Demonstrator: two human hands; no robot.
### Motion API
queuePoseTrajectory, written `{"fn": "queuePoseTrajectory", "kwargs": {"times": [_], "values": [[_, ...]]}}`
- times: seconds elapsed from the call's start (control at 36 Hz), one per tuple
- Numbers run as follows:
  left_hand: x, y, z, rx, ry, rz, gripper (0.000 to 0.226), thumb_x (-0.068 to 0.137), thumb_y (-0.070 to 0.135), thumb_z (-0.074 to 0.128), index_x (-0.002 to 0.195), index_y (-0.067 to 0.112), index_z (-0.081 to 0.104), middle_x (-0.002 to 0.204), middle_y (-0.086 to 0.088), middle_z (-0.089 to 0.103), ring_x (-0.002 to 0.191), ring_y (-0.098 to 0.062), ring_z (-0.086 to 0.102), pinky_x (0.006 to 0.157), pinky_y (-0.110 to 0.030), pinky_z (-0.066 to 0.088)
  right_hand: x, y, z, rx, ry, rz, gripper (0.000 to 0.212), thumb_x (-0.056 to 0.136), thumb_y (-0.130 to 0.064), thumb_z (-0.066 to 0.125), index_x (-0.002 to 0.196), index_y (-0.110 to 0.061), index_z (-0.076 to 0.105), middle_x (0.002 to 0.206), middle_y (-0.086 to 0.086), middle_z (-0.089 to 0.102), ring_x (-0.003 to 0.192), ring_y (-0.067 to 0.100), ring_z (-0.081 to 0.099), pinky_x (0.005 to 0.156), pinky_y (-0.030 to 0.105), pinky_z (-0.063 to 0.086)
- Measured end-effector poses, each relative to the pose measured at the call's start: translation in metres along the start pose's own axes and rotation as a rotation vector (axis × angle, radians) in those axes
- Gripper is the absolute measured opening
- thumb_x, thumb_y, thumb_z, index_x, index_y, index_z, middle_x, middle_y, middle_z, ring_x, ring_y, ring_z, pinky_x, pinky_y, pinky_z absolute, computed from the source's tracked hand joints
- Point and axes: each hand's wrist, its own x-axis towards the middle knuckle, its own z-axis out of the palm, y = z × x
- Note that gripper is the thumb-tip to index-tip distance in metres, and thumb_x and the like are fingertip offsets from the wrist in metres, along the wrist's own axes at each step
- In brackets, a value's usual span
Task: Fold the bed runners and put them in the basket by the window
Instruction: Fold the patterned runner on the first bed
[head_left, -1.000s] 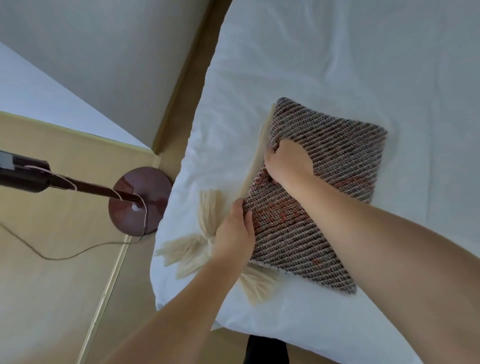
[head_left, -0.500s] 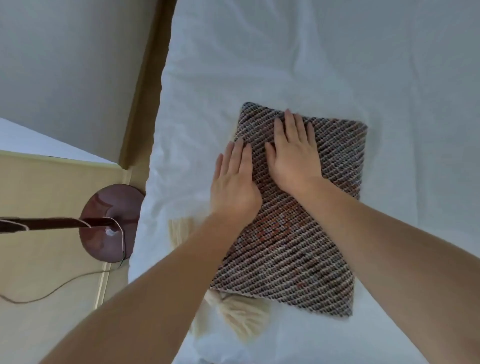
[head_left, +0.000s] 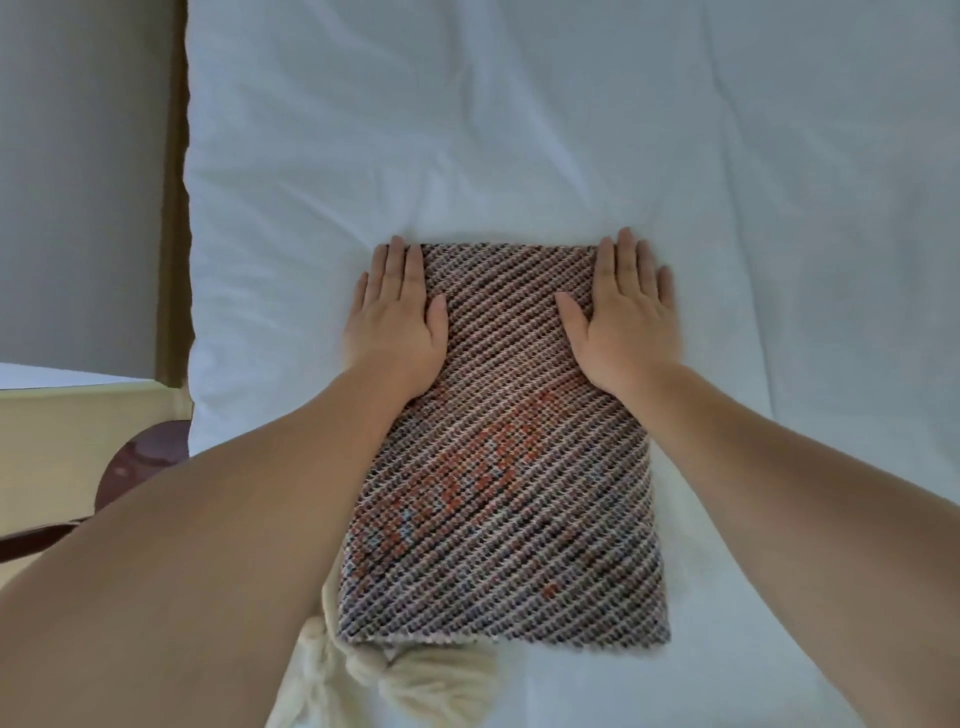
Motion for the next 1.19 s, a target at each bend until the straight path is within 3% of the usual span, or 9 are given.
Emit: {"fn": "queuePoseTrajectory", "kwargs": {"times": [0.19,0.31,0.39,0.47,0.64,0.81,1.08,1.14,1.19], "values": [[-0.019,0.011,-0.015,0.041,0.03,-0.024,0.063,0.1,0.039,0.014,0.151,0.008,-0.003,0.16,-0.01,-0.01,0.147,-0.021,-0.011,0.119,-0.038,-0.005,-0.028,-0.017,-0.017,0.024,0.011,0.047,0.075,0.098,-0.053,0.013,0.151,-0.004,-0.008,0.159,0.017,-0.013,0.147,0.033,-0.01,0.12,0.048,-0.001],[-0.073,0.024,-0.016,0.017,0.055,-0.048,0.062,0.099,0.036,0.017,0.151,0.007,-0.002,0.16,-0.012,-0.009,0.147,-0.022,-0.009,0.119,-0.037,-0.007,-0.08,-0.054,-0.013,-0.021,0.004,-0.108,0.072,0.097,-0.051,0.005,0.15,-0.004,-0.009,0.158,0.018,-0.018,0.146,0.035,-0.013,0.118,0.052,-0.002],[-0.117,0.031,-0.004,0.036,0.029,-0.06,0.062,0.098,0.036,0.016,0.151,0.007,-0.002,0.16,-0.012,-0.008,0.147,-0.022,-0.009,0.119,-0.037,-0.008,-0.117,-0.071,0.003,0.037,-0.038,-0.169,0.071,0.099,-0.047,0.014,0.151,-0.004,-0.004,0.159,0.017,-0.012,0.147,0.034,-0.011,0.118,0.052,-0.004],[-0.138,0.023,0.011,0.034,0.018,-0.096,0.063,0.098,0.038,0.015,0.151,0.008,-0.003,0.16,-0.011,-0.009,0.147,-0.022,-0.009,0.118,-0.035,-0.009,-0.137,-0.065,0.018,0.061,-0.01,-0.168,0.071,0.098,-0.047,0.021,0.152,-0.004,0.003,0.16,0.017,-0.004,0.147,0.033,-0.005,0.119,0.05,-0.003],[-0.143,0.015,0.033,0.021,0.024,-0.084,0.064,0.098,0.041,0.012,0.151,0.009,-0.004,0.16,-0.011,-0.007,0.147,-0.022,-0.008,0.119,-0.036,-0.007,-0.159,-0.028,0.04,0.009,-0.014,-0.194,0.073,0.098,-0.052,0.011,0.152,-0.004,-0.004,0.16,0.016,-0.006,0.148,0.031,-0.007,0.119,0.043,-0.006],[-0.136,0.009,0.047,0.038,0.038,-0.08,0.065,0.097,0.042,0.011,0.15,0.009,-0.008,0.159,-0.011,-0.011,0.147,-0.023,-0.01,0.119,-0.038,-0.005,-0.178,-0.006,0.065,0.03,0.011,-0.144,0.073,0.098,-0.049,0.016,0.151,0.0,0.004,0.16,0.019,0.004,0.147,0.032,0.002,0.119,0.043,-0.001],[-0.14,0.007,0.03,-0.126,0.045,-0.109,0.072,0.098,0.048,0.02,0.151,0.006,-0.006,0.159,-0.012,-0.012,0.147,-0.024,-0.009,0.119,-0.035,-0.006,-0.188,0.011,0.06,0.307,-0.045,0.003,0.076,0.097,-0.05,0.013,0.151,-0.001,-0.007,0.16,0.018,-0.004,0.148,0.027,0.0,0.121,0.036,0.004],[-0.138,0.005,0.021,-0.308,0.074,-0.239,0.076,0.097,0.049,0.028,0.151,0.005,-0.003,0.16,-0.014,-0.004,0.147,-0.027,0.001,0.119,-0.037,0.004,-0.179,0.013,0.047,0.468,-0.059,0.023,0.072,0.1,-0.044,0.022,0.152,-0.005,-0.008,0.161,0.011,-0.004,0.148,0.025,0.01,0.119,0.034,0.015],[-0.129,-0.001,0.014,-0.432,0.102,-0.372,0.077,0.096,0.05,0.036,0.151,0.005,0.008,0.157,-0.015,0.015,0.143,-0.031,0.017,0.117,-0.043,0.019,-0.166,0.014,0.035,0.616,-0.015,0.074,0.067,0.101,-0.039,0.032,0.154,-0.011,0.001,0.161,0.007,0.012,0.142,0.025,0.028,0.113,0.035,0.028]]}}
